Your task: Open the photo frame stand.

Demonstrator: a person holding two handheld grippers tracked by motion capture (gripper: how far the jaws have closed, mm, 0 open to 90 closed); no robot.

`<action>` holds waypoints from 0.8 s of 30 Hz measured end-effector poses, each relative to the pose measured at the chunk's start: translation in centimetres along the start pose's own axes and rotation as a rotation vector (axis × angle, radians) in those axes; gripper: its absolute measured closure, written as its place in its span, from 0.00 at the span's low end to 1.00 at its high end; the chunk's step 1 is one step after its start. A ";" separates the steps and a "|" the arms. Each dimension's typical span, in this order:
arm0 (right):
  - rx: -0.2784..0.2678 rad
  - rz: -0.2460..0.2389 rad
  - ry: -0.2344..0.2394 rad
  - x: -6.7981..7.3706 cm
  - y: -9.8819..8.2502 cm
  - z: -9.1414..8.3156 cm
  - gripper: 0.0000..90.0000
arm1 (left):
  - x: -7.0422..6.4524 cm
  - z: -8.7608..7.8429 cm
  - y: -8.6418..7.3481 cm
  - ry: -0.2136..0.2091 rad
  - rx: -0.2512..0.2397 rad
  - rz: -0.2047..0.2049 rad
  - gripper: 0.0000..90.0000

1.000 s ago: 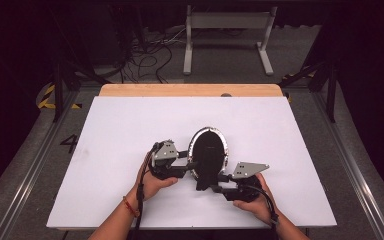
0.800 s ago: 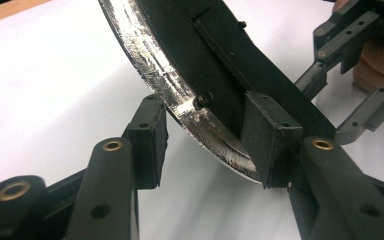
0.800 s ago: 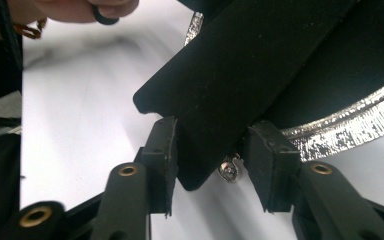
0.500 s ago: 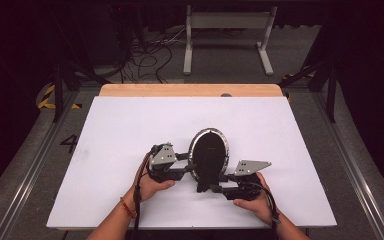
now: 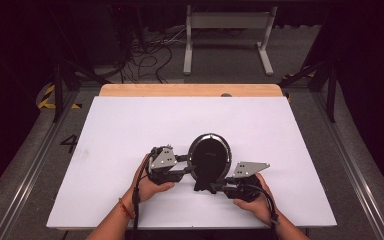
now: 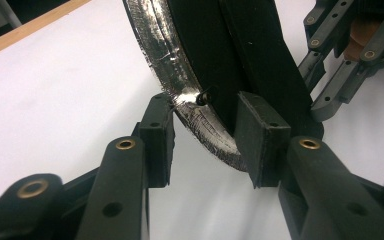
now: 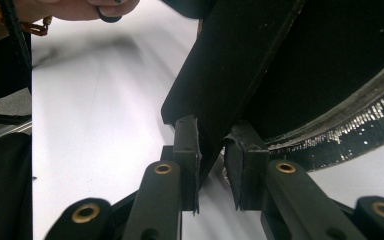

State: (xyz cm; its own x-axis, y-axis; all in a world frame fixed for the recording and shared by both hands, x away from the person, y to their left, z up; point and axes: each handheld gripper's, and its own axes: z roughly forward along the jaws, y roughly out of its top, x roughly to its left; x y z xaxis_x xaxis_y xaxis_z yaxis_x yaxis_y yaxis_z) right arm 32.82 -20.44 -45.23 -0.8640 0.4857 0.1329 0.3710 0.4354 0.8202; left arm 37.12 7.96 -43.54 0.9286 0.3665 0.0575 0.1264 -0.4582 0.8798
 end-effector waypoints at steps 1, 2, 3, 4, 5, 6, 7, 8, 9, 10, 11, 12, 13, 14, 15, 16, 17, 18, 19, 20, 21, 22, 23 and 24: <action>-0.001 0.001 0.001 0.0 0.0 0.0 0.85 | 0.0 0.2 0.0 -0.011 0.007 -0.007 0.59; 0.000 0.000 0.002 0.0 0.0 0.0 0.85 | 0.0 0.3 -0.1 -0.021 0.013 -0.015 0.53; 0.000 -0.002 0.001 0.0 0.0 0.0 0.85 | 0.0 0.6 -0.1 -0.032 0.033 -0.020 0.51; 0.001 -0.006 0.001 0.0 0.0 0.0 0.85 | 0.0 0.8 -0.2 -0.036 0.045 -0.016 0.47; 0.000 -0.008 0.002 0.1 0.0 0.0 0.85 | 0.0 1.0 -0.3 -0.041 0.057 -0.013 0.47; 0.001 -0.013 0.000 0.1 0.1 0.0 0.85 | 0.0 1.1 -0.3 -0.044 0.057 -0.014 0.51; 0.002 -0.017 -0.003 0.1 0.1 0.0 0.85 | 0.0 1.2 -0.3 -0.050 0.055 -0.023 0.53; 0.004 -0.017 -0.003 0.1 0.1 0.0 0.85 | 0.1 1.2 -0.3 -0.052 0.057 -0.021 0.53; 0.004 -0.015 0.000 0.1 0.0 0.0 0.85 | 0.0 1.2 -0.3 -0.065 0.054 -0.021 0.56; 0.000 -0.012 0.006 0.1 0.0 0.0 0.85 | 0.0 1.3 -0.3 -0.066 0.056 -0.018 0.61; 0.002 -0.013 0.005 0.1 0.0 0.0 0.85 | 0.0 1.2 -0.2 -0.070 0.058 -0.018 0.62; 0.006 -0.016 0.000 0.0 0.0 0.0 0.85 | 0.0 1.2 -0.2 -0.070 0.061 -0.014 0.63; 0.007 -0.016 0.000 0.0 0.0 0.0 0.85 | 0.0 1.2 -0.2 -0.069 0.061 -0.013 0.64; 0.008 -0.018 -0.002 0.0 0.0 0.0 0.85 | -0.1 1.2 -0.1 -0.065 0.066 -0.014 0.64; 0.008 -0.019 -0.003 0.0 0.0 0.0 0.85 | -0.1 1.2 0.0 -0.059 0.067 -0.011 0.64; 0.008 -0.020 -0.006 0.0 0.0 0.0 0.85 | -0.2 1.2 0.0 -0.050 0.068 -0.006 0.64; 0.010 -0.022 -0.009 0.0 0.0 0.0 0.86 | -0.2 1.2 0.1 -0.042 0.070 0.003 0.64; 0.011 -0.023 -0.010 0.0 0.1 0.0 0.86 | -0.3 1.2 0.2 -0.025 0.070 0.014 0.64; 0.008 -0.024 -0.006 0.0 0.1 0.0 0.87 | -0.3 1.2 0.3 -0.014 0.070 0.016 0.65; 0.008 -0.026 -0.005 0.1 0.1 0.0 0.88 | -0.4 1.2 0.3 -0.005 0.067 0.022 0.66; 0.010 -0.030 -0.005 0.1 0.1 0.0 0.89 | -0.4 1.2 0.4 0.001 0.067 0.033 0.67; 0.011 -0.035 -0.003 0.2 0.1 0.0 0.90 | -0.4 1.2 0.4 0.008 0.065 0.039 0.67; 0.012 -0.037 -0.003 0.3 0.1 0.1 0.90 | -0.5 1.2 0.4 0.018 0.063 0.042 0.67; 0.013 -0.040 -0.007 0.3 0.2 0.1 0.90 | -0.6 1.2 0.4 0.024 0.065 0.047 0.67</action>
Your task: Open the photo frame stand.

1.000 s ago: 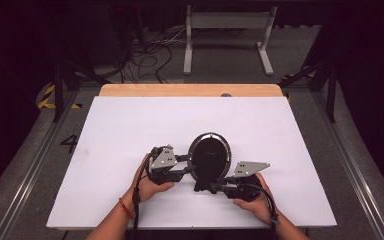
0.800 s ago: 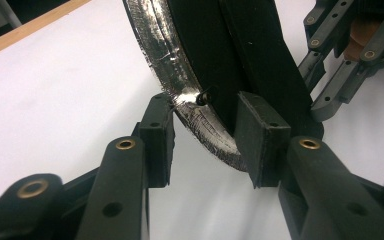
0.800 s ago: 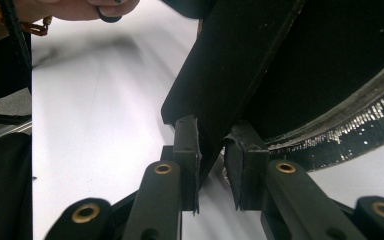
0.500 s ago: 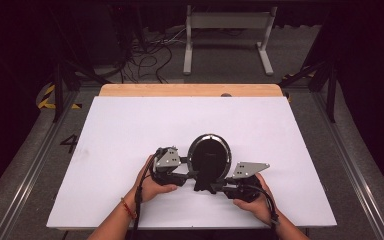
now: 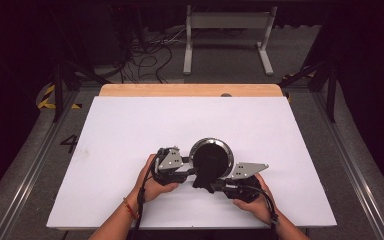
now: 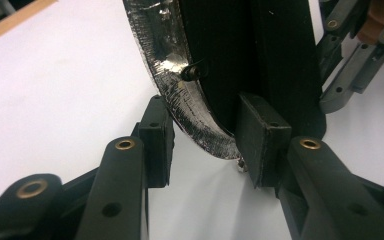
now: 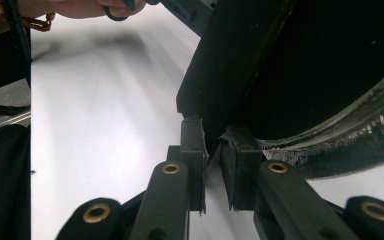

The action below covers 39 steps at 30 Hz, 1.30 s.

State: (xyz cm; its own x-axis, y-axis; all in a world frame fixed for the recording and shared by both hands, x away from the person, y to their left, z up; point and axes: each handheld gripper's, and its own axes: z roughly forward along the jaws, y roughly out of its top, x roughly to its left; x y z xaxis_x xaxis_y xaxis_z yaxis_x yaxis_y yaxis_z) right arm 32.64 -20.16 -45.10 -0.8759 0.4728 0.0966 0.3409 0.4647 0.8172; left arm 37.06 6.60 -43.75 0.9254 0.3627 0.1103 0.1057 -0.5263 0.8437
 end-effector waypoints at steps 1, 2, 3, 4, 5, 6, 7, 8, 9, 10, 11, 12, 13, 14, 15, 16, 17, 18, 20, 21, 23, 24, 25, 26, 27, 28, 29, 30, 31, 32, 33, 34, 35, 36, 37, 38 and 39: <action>0.001 0.000 -0.003 0.0 0.0 0.0 0.90 | 0.0 0.0 0.0 0.002 -0.002 0.003 0.67; 0.001 0.002 0.000 0.0 0.0 0.0 0.90 | -0.1 0.0 0.0 0.010 -0.004 0.007 0.68; 0.001 0.002 0.001 -0.1 0.0 -0.1 0.90 | -0.1 -0.1 0.1 0.018 -0.005 0.015 0.68; 0.001 0.002 0.000 -0.1 0.0 -0.1 0.90 | -0.1 -0.1 0.1 0.025 -0.008 0.019 0.69; 0.003 0.000 -0.001 -0.1 0.1 -0.1 0.90 | -0.1 -0.2 0.1 0.039 -0.007 0.025 0.71; 0.006 -0.004 -0.005 -0.1 0.1 -0.2 0.90 | -0.1 -0.2 0.1 0.043 -0.002 0.027 0.72; 0.008 -0.009 -0.012 -0.1 0.2 -0.2 0.90 | -0.1 -0.2 0.1 0.046 -0.003 0.033 0.72; 0.013 -0.009 -0.016 0.0 0.2 -0.2 0.90 | -0.1 -0.2 0.1 0.045 -0.005 0.036 0.72; 0.015 -0.013 -0.021 0.0 0.2 -0.1 0.90 | -0.1 -0.2 0.1 0.044 -0.008 0.038 0.73; 0.017 -0.017 -0.026 0.0 0.2 -0.1 0.90 | -0.1 -0.2 0.1 0.040 -0.011 0.038 0.73; 0.020 -0.023 -0.028 -0.1 0.2 -0.1 0.90 | 0.0 -0.3 0.1 0.036 -0.012 0.038 0.73; 0.021 -0.023 -0.027 -0.1 0.2 -0.2 0.90 | 0.0 -0.3 0.0 0.028 -0.018 0.036 0.74; 0.021 -0.022 -0.024 -0.1 0.2 -0.2 0.91 | 0.1 -0.4 -0.1 0.022 -0.031 0.025 0.74; 0.020 -0.023 -0.021 -0.1 0.2 -0.2 0.91 | 0.1 -0.5 -0.1 0.023 -0.040 0.013 0.73; 0.022 -0.026 -0.020 0.0 0.2 -0.2 0.91 | 0.2 -0.5 -0.2 0.014 -0.049 0.004 0.68; 0.024 -0.028 -0.015 0.0 0.2 -0.2 0.92 | 0.3 -0.5 -0.2 0.003 -0.058 -0.004 0.64; 0.027 -0.031 -0.016 0.1 0.2 -0.1 0.92 | 0.2 -0.5 -0.2 -0.005 -0.061 -0.010 0.61; 0.028 -0.031 -0.013 0.1 0.2 -0.1 0.93 | 0.2 -0.3 -0.2 -0.015 -0.058 -0.019 0.55; 0.026 -0.031 -0.009 0.1 0.1 -0.1 0.93 | 0.1 -0.1 -0.2 -0.006 -0.052 -0.025 0.48; 0.027 -0.033 -0.011 0.1 0.1 -0.1 0.93 | 0.2 0.0 -0.2 -0.006 -0.053 -0.037 0.46; 0.026 -0.026 -0.008 0.0 0.1 -0.2 0.93 | 0.4 0.2 -0.2 -0.006 -0.056 -0.065 0.40; 0.024 -0.024 -0.002 0.0 0.1 -0.2 0.93 | 0.5 0.3 -0.3 -0.009 -0.055 -0.071 0.39; 0.025 -0.027 -0.001 0.0 0.1 -0.2 0.93 | 0.5 0.5 -0.3 -0.014 -0.052 -0.079 0.39; 0.027 -0.029 -0.003 0.0 0.1 -0.2 0.93 | 0.6 0.6 -0.3 -0.012 -0.046 -0.083 0.38; 0.027 -0.031 -0.004 0.1 0.1 -0.2 0.93 | 0.6 0.7 -0.4 -0.009 -0.041 -0.089 0.37; 0.027 -0.030 -0.004 0.1 0.1 -0.2 0.93 | 0.7 0.8 -0.4 -0.013 -0.041 -0.094 0.36; 0.027 -0.028 -0.002 0.1 0.1 -0.2 0.93 | 0.7 0.9 -0.4 -0.018 -0.042 -0.096 0.36; 0.025 -0.028 -0.002 0.0 0.0 -0.2 0.93 | 0.7 0.9 -0.4 -0.020 -0.042 -0.097 0.36; 0.025 -0.028 -0.002 0.0 0.0 -0.2 0.93 | 0.8 0.9 -0.4 -0.024 -0.044 -0.099 0.36; 0.024 -0.027 -0.001 0.0 0.0 -0.2 0.93 | 0.8 0.9 -0.4 -0.028 -0.043 -0.101 0.37; 0.025 -0.027 -0.001 0.0 0.0 -0.2 0.93 | 0.7 0.9 -0.4 -0.036 -0.043 -0.090 0.39; 0.024 -0.027 -0.001 0.0 0.0 -0.2 0.93 | 0.7 0.9 -0.4 -0.046 -0.044 -0.080 0.43; 0.024 -0.028 0.000 0.0 0.0 -0.2 0.93 | 0.5 0.9 -0.3 -0.062 -0.038 -0.061 0.51; 0.022 -0.028 0.006 0.0 0.0 -0.2 0.93 | 0.3 0.9 -0.2 -0.062 -0.034 -0.039 0.58; 0.022 -0.029 0.006 0.1 0.0 -0.2 0.92 | 0.1 0.9 -0.1 -0.049 -0.027 -0.021 0.64; 0.020 -0.029 0.007 0.1 0.0 -0.2 0.92 | 0.0 0.9 0.0 -0.043 -0.023 -0.014 0.64; 0.020 -0.030 0.007 0.1 0.0 -0.2 0.92 | 0.0 0.9 0.0 -0.044 -0.019 -0.009 0.64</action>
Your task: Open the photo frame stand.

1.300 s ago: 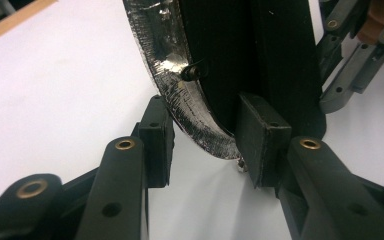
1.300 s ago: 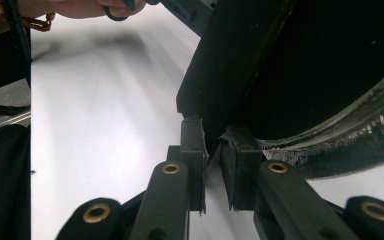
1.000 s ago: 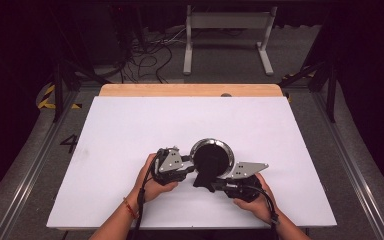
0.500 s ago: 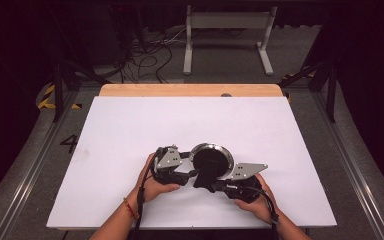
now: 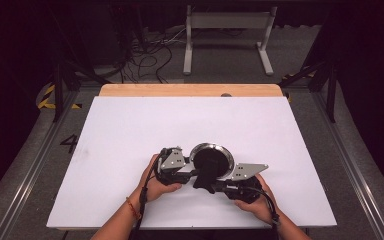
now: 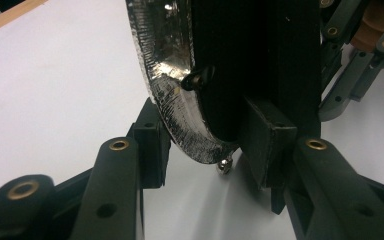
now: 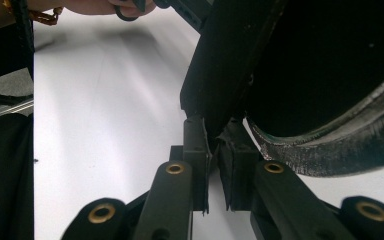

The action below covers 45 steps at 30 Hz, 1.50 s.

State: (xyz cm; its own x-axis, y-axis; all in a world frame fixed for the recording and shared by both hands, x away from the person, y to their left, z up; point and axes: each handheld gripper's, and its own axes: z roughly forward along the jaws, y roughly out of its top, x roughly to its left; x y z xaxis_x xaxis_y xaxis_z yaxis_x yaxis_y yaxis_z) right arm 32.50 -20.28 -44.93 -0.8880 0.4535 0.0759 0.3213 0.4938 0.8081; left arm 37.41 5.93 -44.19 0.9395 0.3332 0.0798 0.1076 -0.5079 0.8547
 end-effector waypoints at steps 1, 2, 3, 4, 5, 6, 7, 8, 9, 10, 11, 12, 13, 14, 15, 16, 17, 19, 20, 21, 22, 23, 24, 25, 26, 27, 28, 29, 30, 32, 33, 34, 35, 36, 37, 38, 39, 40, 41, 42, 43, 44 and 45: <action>0.000 0.001 -0.001 0.0 0.0 0.0 0.92 | 0.0 0.0 0.0 0.003 0.004 0.003 0.64; -0.001 0.001 -0.002 0.0 0.0 0.0 0.92 | -0.1 0.0 0.1 0.013 0.006 0.006 0.64; -0.002 0.001 -0.002 0.0 0.0 0.0 0.92 | -0.2 0.0 0.1 0.022 0.010 0.013 0.64; -0.001 0.001 -0.004 0.0 0.0 0.0 0.92 | -0.3 0.0 0.2 0.029 0.011 0.018 0.64; -0.002 0.006 -0.003 0.0 0.0 -0.1 0.92 | -0.4 0.0 0.3 0.038 0.010 0.025 0.64; -0.002 0.008 -0.004 -0.1 0.0 -0.1 0.92 | -0.5 0.0 0.3 0.046 0.011 0.033 0.64; -0.002 0.010 -0.006 -0.2 0.0 -0.2 0.92 | -0.7 0.1 0.4 0.056 0.010 0.042 0.64; -0.002 0.013 -0.008 -0.3 -0.1 -0.2 0.92 | -0.8 0.1 0.5 0.068 0.009 0.052 0.64; -0.004 0.016 -0.009 -0.3 -0.1 -0.3 0.91 | -0.9 0.1 0.6 0.084 0.010 0.067 0.65; -0.004 0.021 -0.008 -0.4 -0.1 -0.3 0.91 | -1.0 0.1 0.6 0.097 0.008 0.077 0.65; -0.004 0.028 -0.008 -0.4 -0.1 -0.3 0.91 | -1.1 0.0 0.6 0.115 0.008 0.091 0.66; -0.004 0.034 -0.003 -0.3 0.0 -0.3 0.91 | -1.0 0.0 0.6 0.124 0.009 0.105 0.67; -0.003 0.030 -0.003 -0.2 0.0 -0.3 0.91 | -1.0 -0.1 0.5 0.152 0.006 0.116 0.68; 0.007 0.019 -0.007 -0.1 0.1 -0.2 0.91 | -0.9 -0.1 0.4 0.166 0.005 0.117 0.71; 0.021 0.012 -0.012 0.0 0.1 0.0 0.90 | -0.7 -0.2 0.1 0.198 -0.013 0.115 0.74; 0.019 0.009 -0.016 0.1 0.0 0.0 0.90 | -0.5 -0.3 0.0 0.203 -0.025 0.097 0.76; 0.018 0.012 -0.015 0.0 0.0 0.1 0.89 | -0.1 -0.5 -0.2 0.189 -0.032 0.076 0.77; 0.018 0.016 -0.021 0.0 0.1 0.1 0.89 | 0.1 -0.6 -0.4 0.179 -0.020 0.077 0.77; 0.015 0.019 -0.025 -0.1 0.0 0.1 0.90 | 0.1 -0.6 -0.5 0.173 -0.018 0.077 0.77; 0.015 0.020 -0.019 -0.1 0.0 0.0 0.90 | 0.1 -0.7 -0.5 0.170 -0.020 0.072 0.76; 0.010 0.018 -0.018 -0.1 0.0 0.0 0.91 | 0.1 -0.7 -0.5 0.164 -0.027 0.069 0.76; 0.010 0.018 -0.020 0.0 0.0 0.0 0.91 | 0.1 -0.7 -0.4 0.170 -0.027 0.068 0.74; 0.009 0.017 -0.023 0.0 0.0 0.0 0.91 | 0.1 -0.7 -0.4 0.170 -0.026 0.067 0.74; 0.009 0.019 -0.023 -0.1 0.0 -0.1 0.91 | 0.1 -0.7 -0.4 0.173 -0.029 0.064 0.73; 0.007 0.023 -0.023 -0.1 0.0 -0.1 0.91 | 0.1 -0.7 -0.4 0.187 -0.030 0.063 0.71; 0.005 0.024 -0.022 -0.1 0.0 -0.1 0.91 | 0.2 -0.7 -0.4 0.186 -0.032 0.058 0.68; 0.005 0.024 -0.022 -0.1 0.0 -0.1 0.91 | 0.2 -0.7 -0.4 0.190 -0.030 0.060 0.68; 0.005 0.024 -0.023 -0.1 0.0 -0.1 0.91 | 0.2 -0.7 -0.4 0.196 -0.026 0.062 0.67; 0.005 0.025 -0.022 -0.1 0.0 -0.1 0.91 | 0.1 -0.7 -0.4 0.193 -0.025 0.067 0.67; 0.003 0.025 -0.021 -0.1 -0.1 -0.1 0.92 | -0.1 -0.6 -0.2 0.214 -0.014 0.084 0.69; 0.002 0.028 -0.011 -0.1 -0.1 -0.1 0.94 | -0.1 -0.6 -0.2 0.231 -0.006 0.087 0.73; 0.004 0.025 -0.007 -0.1 -0.1 0.0 0.94 | -0.1 -0.5 -0.2 0.238 -0.007 0.088 0.72; 0.007 0.020 -0.009 0.0 -0.1 0.0 0.95 | 0.0 -0.5 -0.2 0.242 -0.009 0.083 0.71; 0.010 0.016 -0.011 0.1 -0.1 0.1 0.96 | 0.0 -0.5 -0.2 0.248 -0.010 0.080 0.71; 0.009 0.014 -0.008 0.1 -0.1 0.1 0.97 | 0.0 -0.5 -0.3 0.254 -0.011 0.079 0.70; 0.009 0.013 -0.006 0.1 -0.1 0.1 0.97 | 0.1 -0.5 -0.3 0.252 -0.013 0.077 0.70; 0.011 0.011 -0.013 0.1 -0.1 0.1 0.97 | 0.1 -0.4 -0.3 0.253 -0.013 0.079 0.70; 0.012 0.012 -0.013 0.2 -0.1 0.2 0.96 | 0.0 -0.4 -0.3 0.251 -0.014 0.075 0.70; 0.012 0.014 -0.013 0.1 -0.1 0.2 0.95 | 0.1 -0.4 -0.3 0.251 -0.014 0.078 0.70; 0.012 0.015 -0.019 0.1 -0.1 0.2 0.91 | 0.1 -0.5 -0.3 0.252 -0.012 0.079 0.70; 0.011 0.024 -0.027 0.1 -0.1 0.3 0.86 | 0.1 -0.5 -0.3 0.251 -0.012 0.080 0.70; 0.008 0.030 -0.034 0.0 -0.1 0.3 0.81 | 0.1 -0.5 -0.3 0.247 -0.013 0.078 0.70; 0.006 0.039 -0.046 0.0 -0.1 0.3 0.75 | 0.1 -0.5 -0.3 0.247 -0.013 0.078 0.70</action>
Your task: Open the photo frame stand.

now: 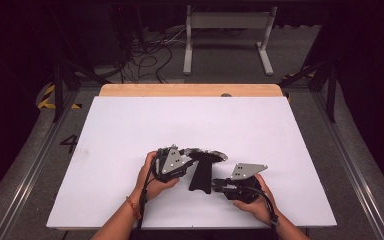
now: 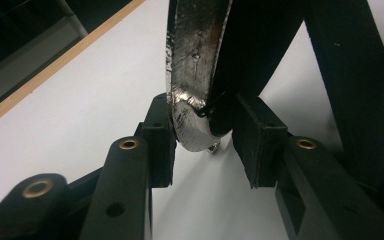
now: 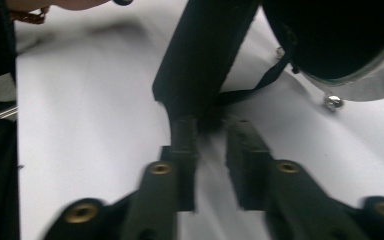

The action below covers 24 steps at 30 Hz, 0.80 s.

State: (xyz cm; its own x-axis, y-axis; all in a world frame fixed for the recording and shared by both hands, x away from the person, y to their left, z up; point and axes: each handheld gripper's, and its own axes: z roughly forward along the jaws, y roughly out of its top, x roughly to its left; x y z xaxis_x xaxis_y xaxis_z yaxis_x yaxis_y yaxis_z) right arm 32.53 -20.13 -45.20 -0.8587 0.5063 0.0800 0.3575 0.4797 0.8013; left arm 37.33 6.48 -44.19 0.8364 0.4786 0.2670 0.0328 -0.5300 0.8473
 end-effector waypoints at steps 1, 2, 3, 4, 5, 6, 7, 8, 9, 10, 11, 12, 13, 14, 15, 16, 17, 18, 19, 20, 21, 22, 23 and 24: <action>-0.001 0.007 -0.005 0.0 0.0 0.0 0.74 | 0.0 0.0 0.0 0.001 0.000 0.000 0.70; -0.007 0.011 0.001 0.0 0.1 0.0 0.71 | 0.0 0.0 0.0 0.004 0.001 0.000 0.70; -0.007 0.011 0.001 0.0 0.1 0.0 0.71 | 0.0 0.0 0.0 0.004 0.001 0.000 0.70; -0.015 0.018 0.008 0.0 0.1 0.0 0.67 | 0.0 0.0 0.0 0.003 0.001 0.002 0.70; -0.018 0.022 0.006 0.1 0.2 0.2 0.61 | 0.0 0.0 0.0 0.002 0.001 0.003 0.70; -0.014 0.030 0.008 0.2 0.3 0.4 0.60 | -0.1 0.0 0.0 0.003 0.000 0.000 0.70; -0.001 0.026 0.004 0.4 0.3 0.8 0.58 | -0.1 0.0 0.0 0.005 0.001 0.002 0.70; 0.011 0.026 -0.004 0.6 0.3 1.1 0.59 | -0.1 0.0 0.0 0.005 0.002 0.002 0.70; 0.011 0.026 -0.004 0.6 0.3 1.1 0.59 | -0.1 0.0 0.0 0.005 0.002 0.001 0.70; 0.020 0.025 -0.007 0.6 0.2 1.4 0.61 | -0.1 0.0 0.0 0.004 0.002 0.001 0.70; 0.022 0.024 -0.002 0.7 0.1 1.6 0.66 | 0.0 0.0 0.0 0.004 0.002 0.002 0.70; 0.028 0.020 0.000 0.9 0.1 1.8 0.68 | -0.1 0.0 0.0 0.005 0.003 0.002 0.70; 0.047 0.001 -0.008 1.1 0.0 2.0 0.75 | -0.1 0.0 0.0 0.006 0.003 0.004 0.70; 0.047 0.001 -0.008 1.1 0.0 2.0 0.75 | -0.1 0.0 0.0 0.006 0.003 0.004 0.70; 0.043 -0.003 -0.008 1.2 0.1 2.0 0.79 | -0.1 0.0 0.0 0.006 0.003 0.004 0.70; 0.039 0.001 0.003 1.2 0.1 2.0 0.83 | -0.1 0.0 0.1 0.008 0.006 0.006 0.70; 0.039 -0.001 0.005 1.2 0.1 2.0 0.83 | -0.1 0.0 0.1 0.014 0.010 0.010 0.70; 0.039 0.001 0.007 1.2 0.0 2.0 0.83 | -0.2 0.1 0.1 0.015 0.012 0.010 0.70; 0.037 0.008 0.010 1.2 0.0 2.0 0.84 | -0.2 0.1 0.1 0.021 0.013 0.013 0.70; 0.035 0.013 0.014 1.1 0.0 2.0 0.84 | -0.3 0.1 0.2 0.026 0.017 0.013 0.70; 0.035 0.014 0.014 1.1 0.0 1.9 0.85 | -0.3 0.1 0.2 0.032 0.022 0.019 0.69; 0.035 0.016 0.015 1.1 0.0 1.9 0.85 | -0.3 0.1 0.2 0.043 0.029 0.026 0.69; 0.036 0.017 0.017 1.0 0.0 1.9 0.85 | -0.4 0.2 0.2 0.047 0.031 0.028 0.69; 0.036 0.017 0.018 1.0 0.0 1.9 0.86 | -0.4 0.2 0.3 0.051 0.033 0.027 0.69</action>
State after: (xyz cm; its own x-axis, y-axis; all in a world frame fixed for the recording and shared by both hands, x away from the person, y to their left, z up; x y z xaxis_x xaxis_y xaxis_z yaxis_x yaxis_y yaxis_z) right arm 32.37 -18.32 -46.24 -0.8588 0.5017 0.1042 0.3847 0.4971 0.7777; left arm 37.07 6.00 -44.17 0.8086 0.4978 0.3135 0.0291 -0.5660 0.8239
